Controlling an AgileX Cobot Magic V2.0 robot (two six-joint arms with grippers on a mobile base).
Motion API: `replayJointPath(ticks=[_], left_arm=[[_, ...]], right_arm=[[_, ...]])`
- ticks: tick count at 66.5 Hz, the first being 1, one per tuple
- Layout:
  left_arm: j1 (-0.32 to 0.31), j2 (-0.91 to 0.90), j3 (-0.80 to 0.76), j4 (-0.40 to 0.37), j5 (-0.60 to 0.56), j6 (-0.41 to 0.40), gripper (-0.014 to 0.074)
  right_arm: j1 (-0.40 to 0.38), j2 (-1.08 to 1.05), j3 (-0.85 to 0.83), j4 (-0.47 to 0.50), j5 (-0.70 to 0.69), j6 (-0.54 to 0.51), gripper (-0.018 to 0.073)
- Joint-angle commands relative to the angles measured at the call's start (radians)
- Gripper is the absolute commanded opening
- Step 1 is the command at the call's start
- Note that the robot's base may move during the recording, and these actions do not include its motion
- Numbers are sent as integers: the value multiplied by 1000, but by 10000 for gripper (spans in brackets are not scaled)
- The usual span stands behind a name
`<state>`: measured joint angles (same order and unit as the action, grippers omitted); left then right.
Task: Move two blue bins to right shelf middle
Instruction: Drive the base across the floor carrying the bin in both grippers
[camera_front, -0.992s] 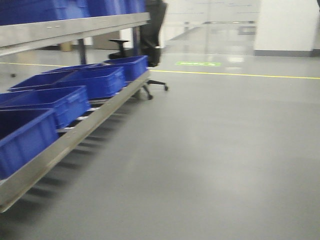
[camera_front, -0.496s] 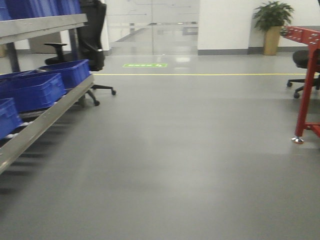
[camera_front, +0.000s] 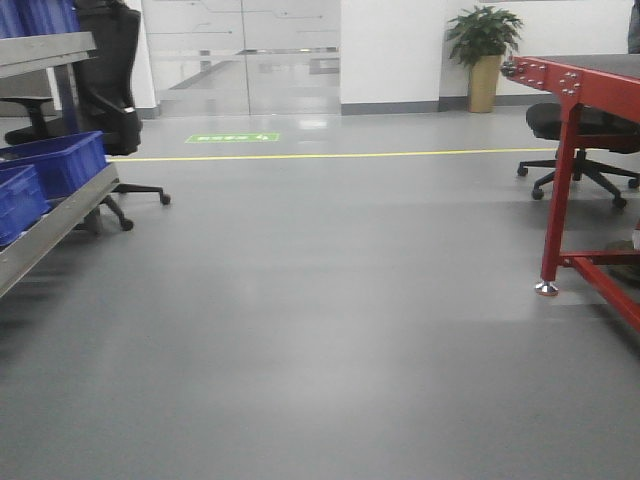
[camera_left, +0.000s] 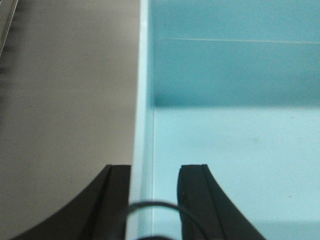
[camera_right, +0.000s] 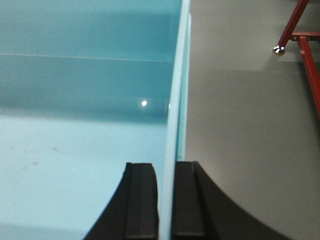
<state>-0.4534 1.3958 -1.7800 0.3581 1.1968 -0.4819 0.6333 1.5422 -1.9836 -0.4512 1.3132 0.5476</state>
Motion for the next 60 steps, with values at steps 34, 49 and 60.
replayJointPath(ticks=[34, 49, 60], left_arm=[[-19, -17, -16, -55, -86, 27, -111], [-19, -17, -16, -57, -88, 27, -111], [-19, -17, -16, -57, -88, 27, -111]], right_arm=[[7, -11, -16, -11, -92, -15, -162], [7, -11, -16, -11, -92, -15, -162], [7, -11, -16, -11, -92, -15, -162]])
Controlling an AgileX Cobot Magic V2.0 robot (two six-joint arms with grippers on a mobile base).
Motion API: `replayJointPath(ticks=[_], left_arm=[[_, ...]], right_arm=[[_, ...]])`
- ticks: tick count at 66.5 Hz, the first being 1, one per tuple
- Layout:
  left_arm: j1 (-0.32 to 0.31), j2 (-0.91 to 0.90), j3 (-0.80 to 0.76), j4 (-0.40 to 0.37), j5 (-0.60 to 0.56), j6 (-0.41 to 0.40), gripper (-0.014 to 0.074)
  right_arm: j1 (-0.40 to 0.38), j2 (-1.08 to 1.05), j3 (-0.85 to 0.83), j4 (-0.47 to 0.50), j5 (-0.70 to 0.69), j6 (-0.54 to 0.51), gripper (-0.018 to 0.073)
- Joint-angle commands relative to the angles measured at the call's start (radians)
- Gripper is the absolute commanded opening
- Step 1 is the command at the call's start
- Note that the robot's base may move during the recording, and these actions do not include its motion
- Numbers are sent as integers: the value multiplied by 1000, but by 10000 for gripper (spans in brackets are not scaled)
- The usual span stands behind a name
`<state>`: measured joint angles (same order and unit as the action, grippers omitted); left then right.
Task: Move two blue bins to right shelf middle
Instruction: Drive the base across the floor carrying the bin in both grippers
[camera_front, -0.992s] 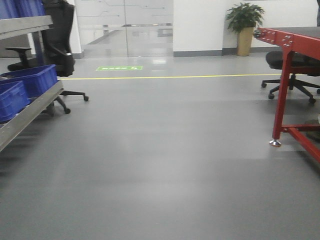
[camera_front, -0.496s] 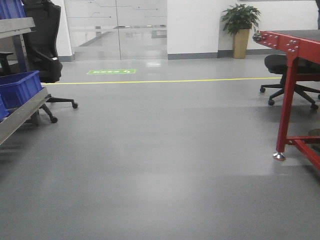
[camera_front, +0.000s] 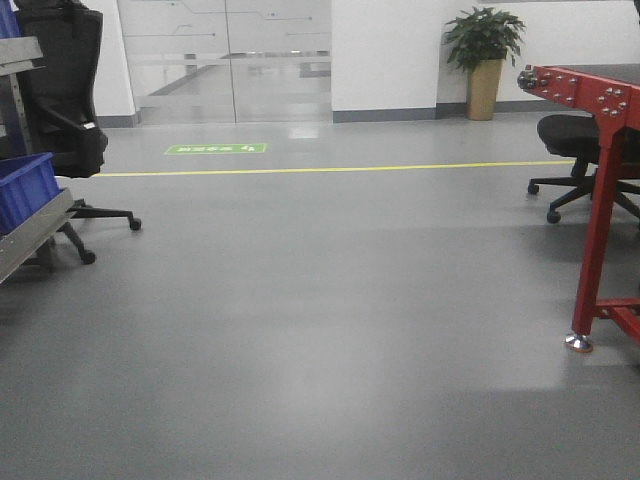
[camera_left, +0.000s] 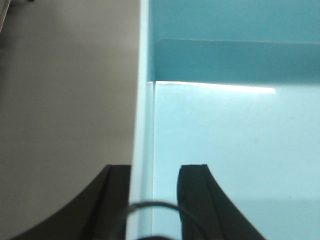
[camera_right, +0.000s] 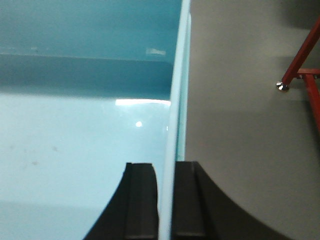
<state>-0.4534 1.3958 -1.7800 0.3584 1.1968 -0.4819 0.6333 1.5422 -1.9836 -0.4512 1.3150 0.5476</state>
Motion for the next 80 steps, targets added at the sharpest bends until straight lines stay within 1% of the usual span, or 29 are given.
replayJointPath(ticks=[1, 26, 59, 80], left_arm=[[-19, -17, -16, -57, -88, 27, -111], [-19, -17, -16, -57, -88, 27, -111], [-19, -15, -16, 13, -90, 27, -111], [-19, -15, -16, 13, -90, 27, -111]], right_arm=[[7, -11, -16, -11, -94, -15, -162], [7, -9, -16, -11, -94, -15, -162], [7, -7, -16, -11, -94, -15, -162], [7, -7, -16, -11, -94, -15, -162]])
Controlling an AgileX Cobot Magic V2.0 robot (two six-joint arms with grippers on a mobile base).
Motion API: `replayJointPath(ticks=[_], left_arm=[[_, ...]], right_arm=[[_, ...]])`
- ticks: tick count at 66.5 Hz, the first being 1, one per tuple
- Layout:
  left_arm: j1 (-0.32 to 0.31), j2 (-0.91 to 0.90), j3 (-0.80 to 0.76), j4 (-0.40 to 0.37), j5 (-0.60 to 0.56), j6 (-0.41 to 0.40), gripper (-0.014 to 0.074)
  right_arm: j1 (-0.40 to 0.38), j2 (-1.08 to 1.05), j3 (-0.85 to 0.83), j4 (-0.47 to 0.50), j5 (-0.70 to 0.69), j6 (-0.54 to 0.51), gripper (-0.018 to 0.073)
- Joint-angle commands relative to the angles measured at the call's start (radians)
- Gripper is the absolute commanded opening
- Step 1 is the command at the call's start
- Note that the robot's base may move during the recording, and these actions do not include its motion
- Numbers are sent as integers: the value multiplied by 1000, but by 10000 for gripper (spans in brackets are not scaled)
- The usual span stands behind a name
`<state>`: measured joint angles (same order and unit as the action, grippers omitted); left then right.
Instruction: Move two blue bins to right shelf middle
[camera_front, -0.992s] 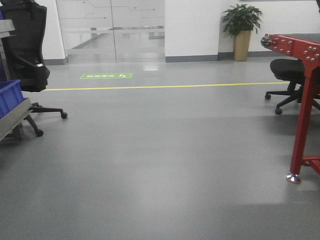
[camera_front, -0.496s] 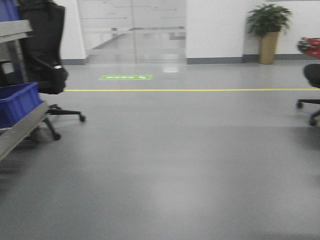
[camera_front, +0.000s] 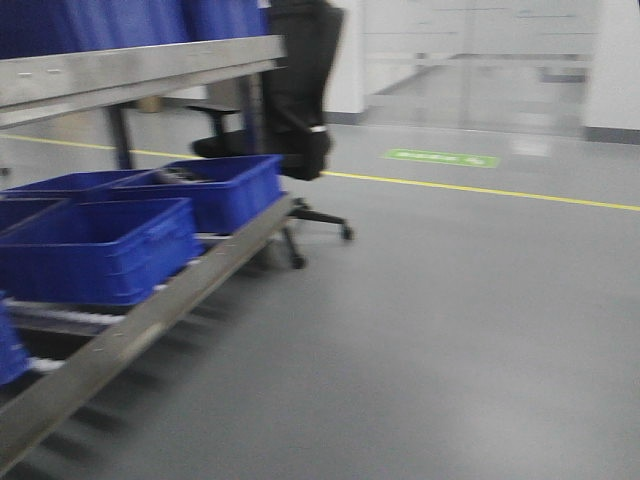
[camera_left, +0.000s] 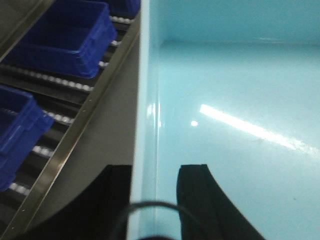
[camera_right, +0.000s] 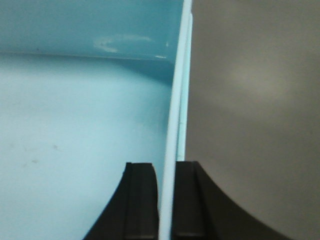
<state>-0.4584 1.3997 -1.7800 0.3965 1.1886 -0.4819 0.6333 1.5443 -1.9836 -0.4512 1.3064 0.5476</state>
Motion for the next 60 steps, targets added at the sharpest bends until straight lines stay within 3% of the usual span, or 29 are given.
replayJointPath(ticks=[1, 60], left_arm=[[-14, -19, -16, -25, -82, 27, -111], [-14, -19, -16, -23, -82, 27, -111]], right_arm=[[7, -9, -16, -11, -85, -15, -162], [7, -9, -16, -11, -85, -15, -162]])
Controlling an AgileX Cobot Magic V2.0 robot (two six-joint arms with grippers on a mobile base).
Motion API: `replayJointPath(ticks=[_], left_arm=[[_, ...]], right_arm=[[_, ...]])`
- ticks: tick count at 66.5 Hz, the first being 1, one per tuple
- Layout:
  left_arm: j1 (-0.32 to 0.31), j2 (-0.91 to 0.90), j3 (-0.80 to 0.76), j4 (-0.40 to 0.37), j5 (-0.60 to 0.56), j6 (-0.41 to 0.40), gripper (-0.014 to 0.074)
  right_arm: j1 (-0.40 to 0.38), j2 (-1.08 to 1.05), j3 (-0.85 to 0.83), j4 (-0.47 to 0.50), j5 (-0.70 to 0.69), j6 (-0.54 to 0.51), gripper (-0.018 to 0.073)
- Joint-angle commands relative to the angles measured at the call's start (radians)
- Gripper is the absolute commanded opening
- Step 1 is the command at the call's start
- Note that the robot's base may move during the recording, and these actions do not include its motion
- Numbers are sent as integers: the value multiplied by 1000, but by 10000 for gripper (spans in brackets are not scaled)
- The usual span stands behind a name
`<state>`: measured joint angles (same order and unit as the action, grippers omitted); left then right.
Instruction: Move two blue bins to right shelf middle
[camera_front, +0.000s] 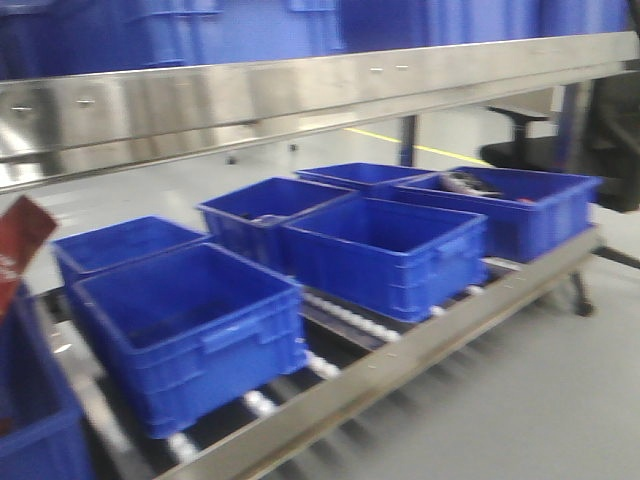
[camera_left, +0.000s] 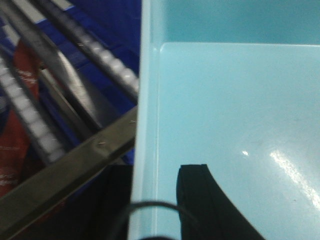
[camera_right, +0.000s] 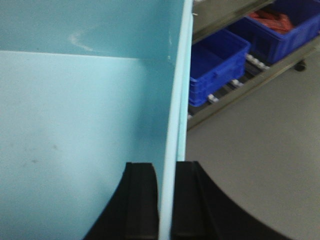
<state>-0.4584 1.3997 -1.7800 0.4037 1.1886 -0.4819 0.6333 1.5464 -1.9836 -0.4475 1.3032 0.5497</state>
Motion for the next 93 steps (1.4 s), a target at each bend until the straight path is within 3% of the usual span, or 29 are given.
replayJointPath(ticks=[1, 93], left_arm=[[-14, -19, -16, -30, -82, 27, -111], [-14, -19, -16, -30, -82, 27, -111]], right_arm=[[7, -11, -16, -14, -82, -17, -162], [7, -11, -16, -14, -82, -17, -162]])
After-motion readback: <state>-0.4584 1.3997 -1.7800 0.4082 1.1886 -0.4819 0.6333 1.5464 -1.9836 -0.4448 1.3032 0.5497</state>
